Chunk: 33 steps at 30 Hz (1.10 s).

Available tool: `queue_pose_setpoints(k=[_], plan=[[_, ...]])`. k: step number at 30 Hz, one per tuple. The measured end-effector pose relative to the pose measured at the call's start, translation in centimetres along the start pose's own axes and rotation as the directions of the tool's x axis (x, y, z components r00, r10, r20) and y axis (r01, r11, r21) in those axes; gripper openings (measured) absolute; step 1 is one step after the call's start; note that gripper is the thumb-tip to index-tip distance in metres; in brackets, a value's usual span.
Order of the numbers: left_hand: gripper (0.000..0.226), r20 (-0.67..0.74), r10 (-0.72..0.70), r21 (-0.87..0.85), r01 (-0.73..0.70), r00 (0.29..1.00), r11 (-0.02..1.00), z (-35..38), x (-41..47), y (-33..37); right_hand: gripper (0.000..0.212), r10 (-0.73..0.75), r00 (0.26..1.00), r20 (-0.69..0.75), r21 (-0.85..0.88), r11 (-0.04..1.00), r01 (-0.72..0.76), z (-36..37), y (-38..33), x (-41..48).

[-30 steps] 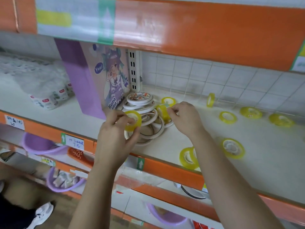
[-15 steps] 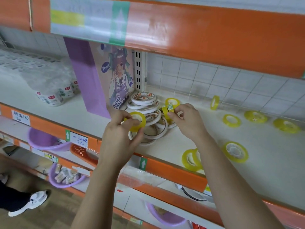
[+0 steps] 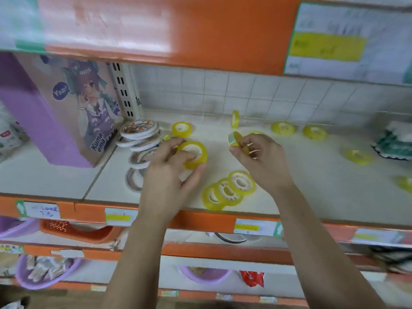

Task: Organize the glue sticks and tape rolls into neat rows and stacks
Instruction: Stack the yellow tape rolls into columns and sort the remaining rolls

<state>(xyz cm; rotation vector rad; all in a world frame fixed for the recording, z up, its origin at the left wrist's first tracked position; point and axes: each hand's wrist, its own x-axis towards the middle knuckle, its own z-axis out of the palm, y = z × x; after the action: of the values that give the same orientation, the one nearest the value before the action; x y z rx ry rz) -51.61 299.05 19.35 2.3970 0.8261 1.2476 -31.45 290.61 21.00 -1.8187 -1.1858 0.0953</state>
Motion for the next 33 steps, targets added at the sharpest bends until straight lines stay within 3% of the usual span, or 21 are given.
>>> queue_pose_setpoints(k=[12, 22, 33], plan=[[0.035, 0.203, 0.296, -0.187, -0.260, 0.933, 0.947, 12.4, 1.2, 13.6, 0.015, 0.026, 0.943, -0.333, -0.195, 0.976, -0.095, -15.3, 9.2, -8.8], [0.029, 0.151, 0.474, -0.315, -0.412, 0.867, 0.855, 23.1, -1.2, 29.9, 0.024, 0.019, 0.910, -0.414, -0.342, 0.923, -0.175, -31.4, 17.6, -15.2], [0.028, 0.156, 0.503, -0.377, -0.419, 0.850, 0.826, 31.1, -3.1, 41.5, 0.030, -0.023, 0.895, -0.446, -0.407, 0.896, -0.179, -44.1, 24.4, -18.2]])
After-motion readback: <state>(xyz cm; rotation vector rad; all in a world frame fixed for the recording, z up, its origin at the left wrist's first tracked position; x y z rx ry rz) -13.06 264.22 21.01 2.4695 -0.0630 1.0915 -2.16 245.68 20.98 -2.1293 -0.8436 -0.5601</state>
